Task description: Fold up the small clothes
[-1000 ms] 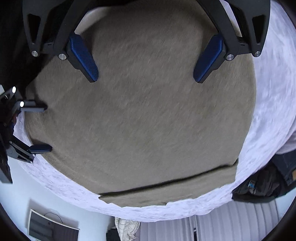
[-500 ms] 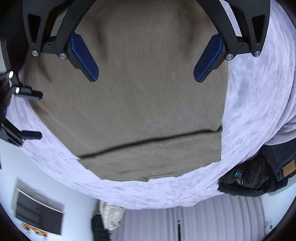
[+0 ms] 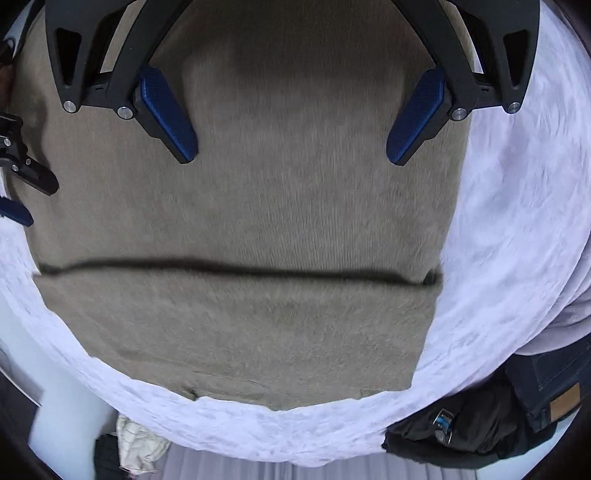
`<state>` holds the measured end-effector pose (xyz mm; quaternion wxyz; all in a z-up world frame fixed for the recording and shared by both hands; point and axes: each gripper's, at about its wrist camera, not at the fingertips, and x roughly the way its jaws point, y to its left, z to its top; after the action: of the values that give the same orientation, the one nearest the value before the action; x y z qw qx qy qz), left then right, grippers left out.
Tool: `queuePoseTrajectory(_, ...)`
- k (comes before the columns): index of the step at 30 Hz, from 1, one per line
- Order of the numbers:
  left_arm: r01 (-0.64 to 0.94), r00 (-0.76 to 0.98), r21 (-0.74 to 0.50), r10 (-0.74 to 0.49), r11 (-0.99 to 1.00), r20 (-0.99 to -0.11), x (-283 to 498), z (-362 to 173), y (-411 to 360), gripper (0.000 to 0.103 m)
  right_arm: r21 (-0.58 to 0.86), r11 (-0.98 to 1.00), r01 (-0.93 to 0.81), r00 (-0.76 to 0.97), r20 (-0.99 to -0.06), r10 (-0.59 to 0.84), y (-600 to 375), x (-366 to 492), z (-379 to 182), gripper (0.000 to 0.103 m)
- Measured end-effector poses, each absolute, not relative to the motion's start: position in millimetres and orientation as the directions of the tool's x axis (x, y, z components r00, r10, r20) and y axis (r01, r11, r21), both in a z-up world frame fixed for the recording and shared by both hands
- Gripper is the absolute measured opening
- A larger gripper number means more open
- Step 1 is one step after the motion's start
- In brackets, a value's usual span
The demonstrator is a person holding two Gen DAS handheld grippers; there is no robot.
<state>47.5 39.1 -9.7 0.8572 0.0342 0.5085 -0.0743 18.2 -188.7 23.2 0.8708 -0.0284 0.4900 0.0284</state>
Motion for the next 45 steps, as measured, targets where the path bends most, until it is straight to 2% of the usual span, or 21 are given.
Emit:
queuePoseTrajectory(3,0.190,0.510,0.019,-0.082,0.982,-0.856,15,-12,42,0.103,-0.032,0.990,-0.140,0.534,-0.844,0.048,-185,-21,19,0.094)
queuePoseTrajectory(9,0.179,0.572,-0.003,-0.107,0.984,-0.814,-31,-14,59,0.103,-0.026,0.976,-0.215,0.586,-0.803,0.107,-184,-94,10,0.094)
queuePoseTrajectory(18,0.114,0.616,0.011,-0.062,0.993,-0.786,-55,-12,60,0.103,-0.097,0.966,-0.240,0.659,-0.747,0.089,-168,-146,-3,0.094)
queuePoseTrajectory(24,0.125,0.629,0.014,-0.068,0.992,-0.775,-77,-11,63,0.103,-0.133,0.954,-0.269,0.675,-0.732,0.089,-165,-169,-3,0.094)
queuePoseTrajectory(31,0.204,0.620,-0.013,-0.140,0.979,-0.772,-107,-11,79,0.103,-0.187,0.909,-0.374,0.642,-0.759,0.108,-164,-201,-6,0.095)
queuePoseTrajectory(36,0.286,0.613,0.021,-0.166,0.958,-0.772,-121,-6,81,0.103,-0.229,0.872,-0.432,0.582,-0.810,0.075,-165,-211,-8,0.095)
queuePoseTrajectory(39,0.304,0.590,-0.045,-0.225,0.952,-0.775,-123,4,88,0.103,-0.223,0.867,-0.447,0.525,-0.849,0.052,-162,-206,-2,0.096)
queuePoseTrajectory(42,0.308,0.582,-0.119,-0.286,0.944,-0.761,-118,13,87,0.103,-0.201,0.865,-0.460,0.570,-0.814,0.113,-154,-198,22,0.096)
queuePoseTrajectory(45,0.362,0.571,-0.117,-0.320,0.925,-0.756,-114,17,65,0.103,-0.136,0.858,-0.496,0.592,-0.775,0.219,-136,-186,36,0.096)
